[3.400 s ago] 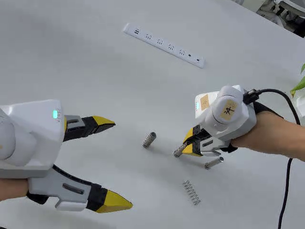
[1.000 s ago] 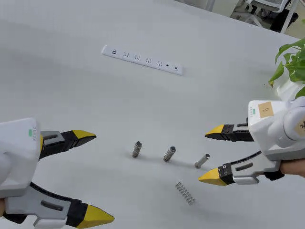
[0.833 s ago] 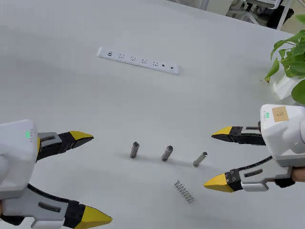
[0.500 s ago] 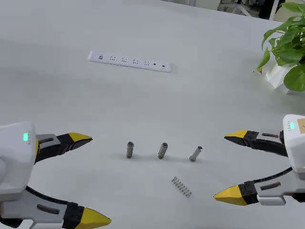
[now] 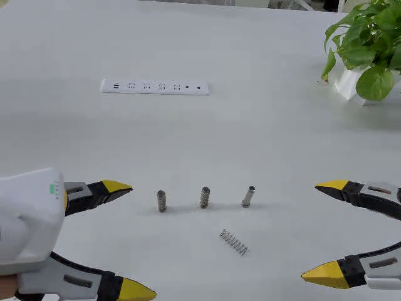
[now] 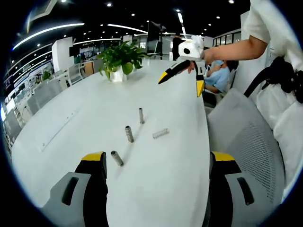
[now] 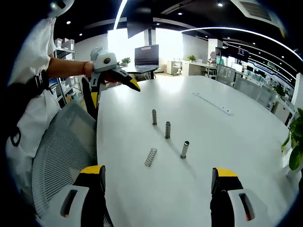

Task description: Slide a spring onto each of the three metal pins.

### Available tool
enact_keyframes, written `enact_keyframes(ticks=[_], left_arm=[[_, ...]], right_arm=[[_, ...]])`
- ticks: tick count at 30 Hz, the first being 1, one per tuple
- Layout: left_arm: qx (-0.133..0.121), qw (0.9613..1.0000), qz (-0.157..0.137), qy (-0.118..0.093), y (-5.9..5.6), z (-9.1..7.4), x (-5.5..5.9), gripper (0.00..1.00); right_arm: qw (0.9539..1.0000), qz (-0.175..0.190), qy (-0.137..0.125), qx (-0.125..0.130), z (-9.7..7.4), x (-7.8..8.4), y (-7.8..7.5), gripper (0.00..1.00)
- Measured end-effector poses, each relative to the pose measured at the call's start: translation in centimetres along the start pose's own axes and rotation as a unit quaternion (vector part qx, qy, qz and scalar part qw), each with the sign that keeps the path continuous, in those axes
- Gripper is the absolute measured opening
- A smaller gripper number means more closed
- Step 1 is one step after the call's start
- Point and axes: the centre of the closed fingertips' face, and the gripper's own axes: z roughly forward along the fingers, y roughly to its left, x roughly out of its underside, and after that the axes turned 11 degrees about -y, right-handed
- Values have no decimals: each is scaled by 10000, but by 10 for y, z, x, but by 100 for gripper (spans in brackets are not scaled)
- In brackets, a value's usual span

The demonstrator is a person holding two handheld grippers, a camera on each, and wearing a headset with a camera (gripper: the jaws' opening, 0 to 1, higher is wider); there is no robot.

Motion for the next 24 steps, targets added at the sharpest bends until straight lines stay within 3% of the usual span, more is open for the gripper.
enact_keyframes(ticks=[6,8,11,14,15,21,23,24], left_arm=[[331,9982,381,313,-3,30,-7,75],[356,9961,603,543,1,41,-5,69],[543,9895,1045,840,0,58,-2,59],[778,9841,1206,1045,-4,74,0,53],[881,9794,1416,1135,-4,81,1,52],[1234,9589,1901,1709,-7,108,17,42],[1252,9577,1904,1759,-9,119,21,41],[1307,9535,2000,1838,-9,122,25,40]], right_arm=[[9998,91,-131,77,-9,9,1,96],[9997,128,-164,114,-12,11,1,95],[9995,172,-222,176,-16,14,0,94],[9992,213,-257,232,-20,17,0,94],[9990,219,-274,264,-21,18,-1,93],[9982,286,-358,384,-28,23,-2,92],[9979,321,-368,433,-31,26,-2,92],[9976,338,-381,469,-33,27,-3,92]])
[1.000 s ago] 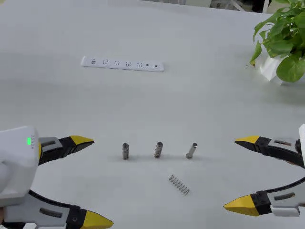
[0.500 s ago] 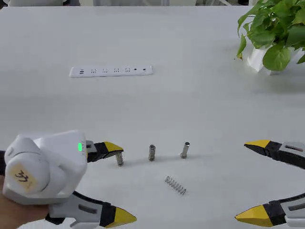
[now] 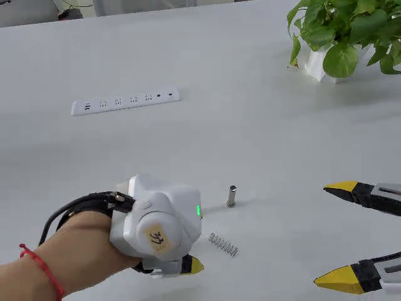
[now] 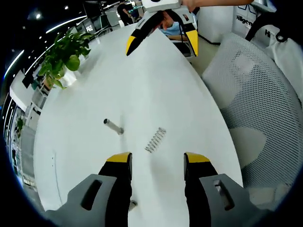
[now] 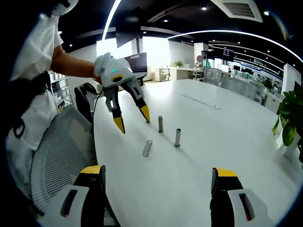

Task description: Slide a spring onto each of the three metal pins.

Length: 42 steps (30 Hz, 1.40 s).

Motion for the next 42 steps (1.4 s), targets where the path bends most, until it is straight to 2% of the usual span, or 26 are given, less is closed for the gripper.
enact_keyframes(ticks=[2,3,6,12,18,21,23,26,30,33,42], left_arm=[[60,9999,66,95,0,5,2,37],[98,9996,151,217,0,8,5,35],[198,9994,126,255,-2,16,7,35],[400,9974,310,509,-1,36,12,33],[553,9939,382,875,3,47,25,29],[641,9936,274,894,4,48,25,25],[564,9938,274,919,8,49,25,23],[705,9931,126,927,3,49,26,19],[777,9925,58,938,0,49,26,14],[826,9920,-131,943,-3,49,26,10],[771,9921,-243,962,1,49,26,8]], right_arm=[[10000,18,-15,41,-3,2,-1,91],[10000,47,-23,80,-4,3,-2,91],[9998,91,-37,146,-8,7,-2,90],[9996,157,-64,217,-15,16,-2,90],[9995,207,-104,235,-20,22,-2,91],[9995,199,-100,221,-22,24,-2,93],[9995,200,-82,215,-23,26,-2,93],[9994,201,-81,259,-26,27,-3,92],[9992,202,-99,321,-27,27,-5,91],[9991,209,-114,358,-28,26,-6,91],[9990,190,-134,391,-29,25,-7,90]])
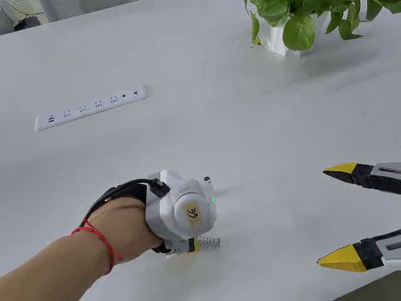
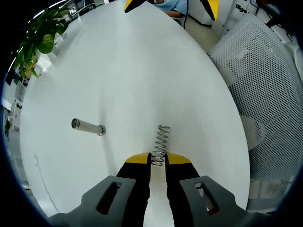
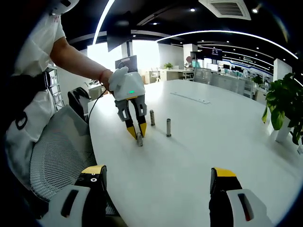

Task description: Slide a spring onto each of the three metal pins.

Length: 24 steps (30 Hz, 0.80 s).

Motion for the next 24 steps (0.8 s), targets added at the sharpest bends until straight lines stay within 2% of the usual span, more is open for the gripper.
enact_keyframes(ticks=[7,15,18,24], left_arm=[[27,9999,-100,79,1,1,0,7],[73,9999,-3,143,1,3,-1,7],[62,9999,-19,96,2,4,-3,7],[35,9996,-277,-36,-2,4,-6,7]], right_arm=[[10000,4,-12,48,0,0,-2,89],[9999,57,-38,79,0,1,-2,88],[10000,56,-8,73,0,3,0,88],[9999,83,-2,76,-1,4,1,87]])
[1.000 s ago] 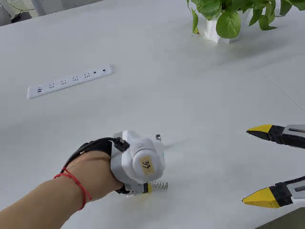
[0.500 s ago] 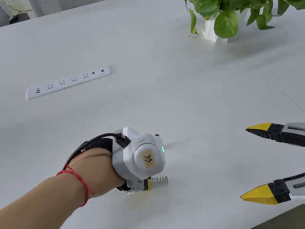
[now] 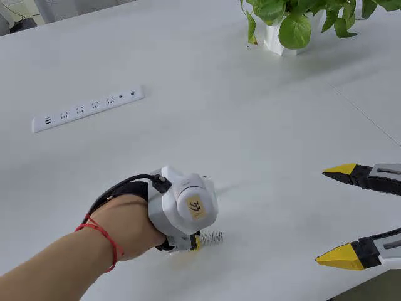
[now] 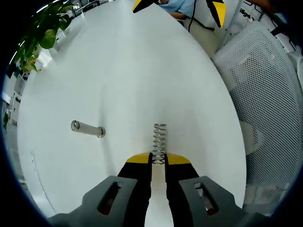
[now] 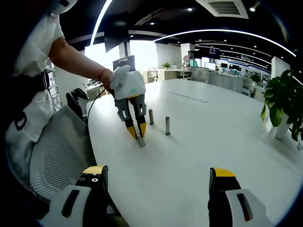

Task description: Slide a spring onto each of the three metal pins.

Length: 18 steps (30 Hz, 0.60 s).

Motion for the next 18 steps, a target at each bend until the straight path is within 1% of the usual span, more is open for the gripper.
enact_keyframes(ticks=[5,11,15,18], left_arm=[[-17,9999,-124,-70,-3,1,-2,6],[10,9997,-198,-129,-7,1,-2,6],[28,9995,-218,-214,-11,0,-5,6],[-7,9994,-195,-276,-12,-4,-8,6]], right_arm=[[10000,-1,6,-30,1,-1,2,87],[10000,-30,3,-71,2,-4,4,86],[9999,-41,17,-110,4,-5,5,86],[9999,-65,28,-141,5,-7,7,86]])
